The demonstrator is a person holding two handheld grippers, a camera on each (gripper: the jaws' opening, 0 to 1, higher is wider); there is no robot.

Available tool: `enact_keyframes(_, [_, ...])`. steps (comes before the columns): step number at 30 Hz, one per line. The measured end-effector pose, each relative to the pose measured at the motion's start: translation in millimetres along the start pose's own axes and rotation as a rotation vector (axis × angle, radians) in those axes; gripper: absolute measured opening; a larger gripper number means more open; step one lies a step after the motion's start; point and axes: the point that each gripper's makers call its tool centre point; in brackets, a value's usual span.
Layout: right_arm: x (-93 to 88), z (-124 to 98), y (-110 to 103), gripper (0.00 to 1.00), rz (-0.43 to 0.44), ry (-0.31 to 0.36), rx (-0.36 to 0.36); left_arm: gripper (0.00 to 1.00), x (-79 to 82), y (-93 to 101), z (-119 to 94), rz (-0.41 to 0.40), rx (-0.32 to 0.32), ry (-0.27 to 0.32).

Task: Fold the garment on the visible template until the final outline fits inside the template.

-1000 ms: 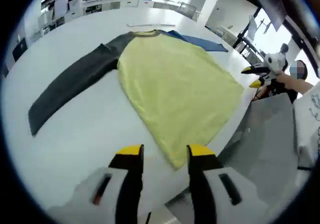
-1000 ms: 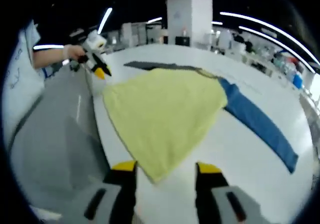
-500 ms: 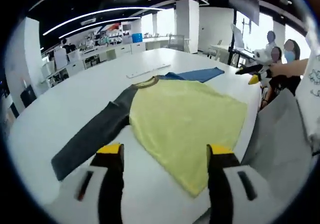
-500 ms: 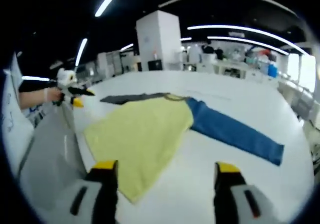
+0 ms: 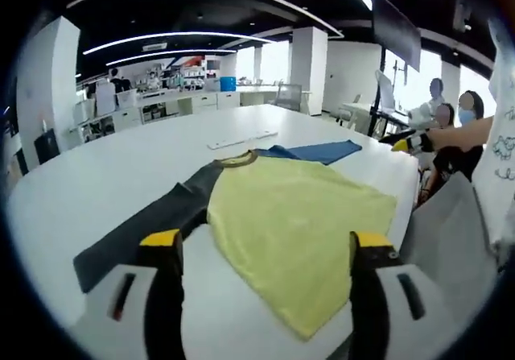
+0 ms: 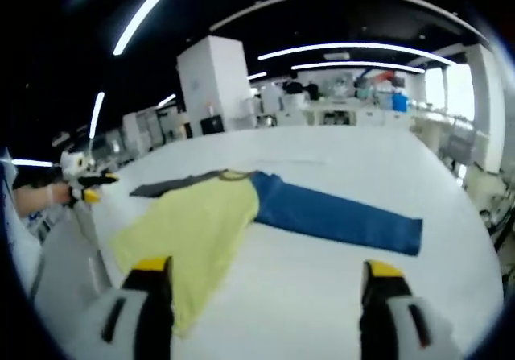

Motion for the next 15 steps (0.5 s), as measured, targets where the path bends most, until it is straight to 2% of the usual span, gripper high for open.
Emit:
enact_keyframes(9, [27.6, 2, 39, 0.91, 0.017, 0.041, -0.089, 0.80, -3.1, -2.3, 2, -0.023, -0.004, -0.009])
enact_keyframes(15, [41.9, 10, 80, 0.86, 0.042, 0.047, -0.158, 0.78, -5.3, -5.9, 1, -0.030, 0.004, -0.016])
Point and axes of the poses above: the point that each gripper's makers call its tool centre point, and the gripper's own axes: z roughly forward along the fingers, y roughly to its right, x roughly out of its top, and after that the axes turned 11 degrees about z, right-handed
